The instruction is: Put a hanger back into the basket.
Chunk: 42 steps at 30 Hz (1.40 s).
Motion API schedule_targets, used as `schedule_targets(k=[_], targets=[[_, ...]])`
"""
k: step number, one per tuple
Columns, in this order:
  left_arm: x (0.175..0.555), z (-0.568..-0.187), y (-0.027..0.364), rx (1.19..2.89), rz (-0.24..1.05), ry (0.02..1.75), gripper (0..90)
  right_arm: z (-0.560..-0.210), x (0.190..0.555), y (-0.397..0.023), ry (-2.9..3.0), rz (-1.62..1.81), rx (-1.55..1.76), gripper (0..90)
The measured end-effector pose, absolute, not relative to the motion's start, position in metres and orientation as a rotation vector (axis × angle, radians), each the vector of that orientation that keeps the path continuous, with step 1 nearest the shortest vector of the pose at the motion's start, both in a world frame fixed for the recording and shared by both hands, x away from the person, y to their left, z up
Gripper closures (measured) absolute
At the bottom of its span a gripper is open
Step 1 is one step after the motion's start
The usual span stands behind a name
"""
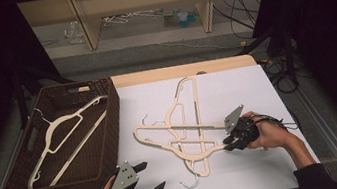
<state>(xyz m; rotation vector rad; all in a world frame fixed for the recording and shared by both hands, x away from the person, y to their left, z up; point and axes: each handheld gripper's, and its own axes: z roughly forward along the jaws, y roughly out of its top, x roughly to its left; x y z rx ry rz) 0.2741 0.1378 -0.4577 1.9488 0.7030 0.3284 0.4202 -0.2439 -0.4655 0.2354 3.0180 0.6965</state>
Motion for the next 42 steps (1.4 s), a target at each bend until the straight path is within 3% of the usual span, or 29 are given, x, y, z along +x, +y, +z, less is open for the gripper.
schedule_targets(k=[7, 30, 40, 42], targets=[[0.279, -0.462, 0.136, 1.973, 0.347, 0.709, 18.9, -0.458, 0.415, -0.23, 3.02, 0.537, 0.065, 79.9], [0.319, -0.489, 0.072, 2.258, 0.612, 0.383, 27.6, -0.423, 0.389, -0.228, 3.102, 0.475, -0.067, 79.9], [0.321, -0.496, 0.061, 2.288, 0.72, 0.3, 29.3, -0.418, 0.385, -0.222, 3.11, 0.481, -0.105, 79.8], [0.32, -0.494, 0.061, 2.278, 0.717, 0.277, 33.0, -0.417, 0.385, -0.223, 3.114, 0.492, -0.098, 79.7]])
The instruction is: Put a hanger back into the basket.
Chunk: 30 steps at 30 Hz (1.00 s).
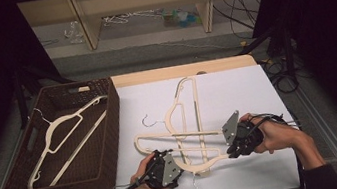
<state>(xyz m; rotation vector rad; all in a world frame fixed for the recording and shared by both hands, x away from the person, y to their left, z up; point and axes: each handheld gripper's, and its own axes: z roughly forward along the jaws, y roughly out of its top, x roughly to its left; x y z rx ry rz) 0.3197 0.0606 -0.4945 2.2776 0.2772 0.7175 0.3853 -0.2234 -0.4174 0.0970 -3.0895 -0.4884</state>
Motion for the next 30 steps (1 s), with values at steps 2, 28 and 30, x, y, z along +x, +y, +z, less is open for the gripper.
schedule_targets(k=[2, 28, 30], targets=[[0.318, -0.491, 0.061, 2.266, 0.715, 0.232, 38.0, -0.418, 0.385, -0.224, -3.087, -0.498, 0.104, 79.7], [0.31, -0.437, 0.056, 2.204, 0.923, -0.22, 85.9, -0.391, 0.392, -0.244, -3.106, -0.823, -0.218, 45.0], [0.312, -0.43, 0.059, 2.245, 0.912, -0.233, 86.0, -0.38, 0.391, -0.249, -3.122, -0.92, -0.267, 39.7]])
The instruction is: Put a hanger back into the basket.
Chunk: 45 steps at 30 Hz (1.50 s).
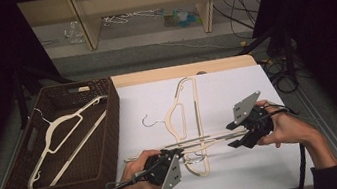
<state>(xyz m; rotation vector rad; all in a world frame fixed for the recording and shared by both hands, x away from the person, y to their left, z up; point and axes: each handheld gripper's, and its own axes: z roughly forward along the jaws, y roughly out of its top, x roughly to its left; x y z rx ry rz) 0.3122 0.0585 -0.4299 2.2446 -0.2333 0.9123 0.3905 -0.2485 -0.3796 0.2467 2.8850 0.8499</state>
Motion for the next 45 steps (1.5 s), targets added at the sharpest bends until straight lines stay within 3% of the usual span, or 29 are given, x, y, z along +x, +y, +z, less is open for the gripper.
schedule_targets(k=[7, 13, 20, 28, 36, 45], targets=[[0.321, -0.404, 0.076, 2.313, 0.903, -0.06, 86.0, -0.353, 0.392, -0.266, 2.65, 1.007, 0.371, 32.5], [0.329, -0.39, 0.091, 2.198, 0.786, 0.186, 86.0, -0.333, 0.39, -0.283, 2.478, 1.159, 0.451, 30.5], [0.334, -0.372, 0.106, 2.132, 0.693, 0.322, 86.0, -0.333, 0.387, -0.282, 2.456, 1.145, 0.467, 29.8], [0.335, -0.344, 0.131, 1.983, 0.583, 0.507, 86.0, -0.356, 0.377, -0.282, 2.467, 1.148, 0.589, 26.3], [0.335, -0.312, 0.153, 1.889, 0.524, 0.559, 86.0, -0.388, 0.37, -0.282, 2.496, 1.136, 0.703, 25.1], [0.347, -0.286, 0.183, 1.826, 0.475, 0.645, 86.1, -0.4, 0.369, -0.275, 2.53, 1.106, 0.693, 25.1]])
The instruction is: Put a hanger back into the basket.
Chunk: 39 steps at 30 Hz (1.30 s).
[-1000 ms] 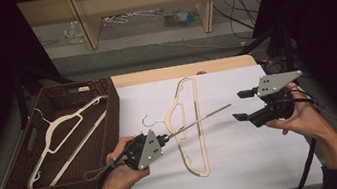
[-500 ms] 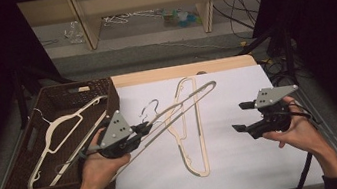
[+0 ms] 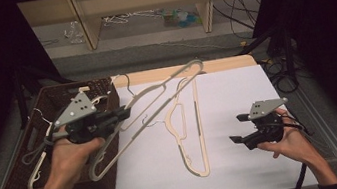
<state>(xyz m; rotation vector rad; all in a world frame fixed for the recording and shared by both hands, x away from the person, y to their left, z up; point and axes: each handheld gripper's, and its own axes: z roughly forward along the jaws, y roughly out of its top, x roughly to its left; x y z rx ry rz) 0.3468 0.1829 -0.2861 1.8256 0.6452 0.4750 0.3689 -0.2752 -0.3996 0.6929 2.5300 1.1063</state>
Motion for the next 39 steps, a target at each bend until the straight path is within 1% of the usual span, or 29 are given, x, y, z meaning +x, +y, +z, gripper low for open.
schedule_targets(k=[5, 9, 12, 13, 19, 27, 30, 32, 39], targets=[[0.358, -0.273, 0.215, 1.781, 0.512, 0.718, 86.1, -0.404, 0.37, -0.275, 2.535, 1.094, 0.69, 25.4], [0.365, -0.267, 0.242, 1.787, 0.573, 0.77, 86.0, -0.407, 0.37, -0.274, 2.549, 1.082, 0.679, 25.8], [0.372, -0.271, 0.266, 1.775, 0.616, 0.843, 86.0, -0.409, 0.37, -0.273, 2.559, 1.068, 0.679, 25.8], [0.375, -0.273, 0.273, 1.781, 0.642, 0.826, 86.0, -0.41, 0.37, -0.272, 2.556, 1.074, 0.673, 25.8], [0.38, -0.286, 0.308, 1.765, 0.685, 0.877, 86.1, -0.412, 0.371, -0.273, 2.565, 1.061, 0.676, 25.8], [0.381, -0.314, 0.343, 1.75, 0.685, 0.975, 86.1, -0.415, 0.371, -0.272, 2.582, 1.05, 0.664, 26.0], [0.382, -0.322, 0.353, 1.755, 0.699, 0.992, 86.1, -0.415, 0.371, -0.271, 2.588, 1.046, 0.662, 26.0], [0.383, -0.329, 0.363, 1.761, 0.686, 0.998, 86.0, -0.415, 0.371, -0.271, 2.591, 1.046, 0.66, 26.0], [0.386, -0.347, 0.377, 1.77, 0.654, 1.039, 86.0, -0.416, 0.371, -0.271, 2.599, 1.044, 0.656, 26.0]])
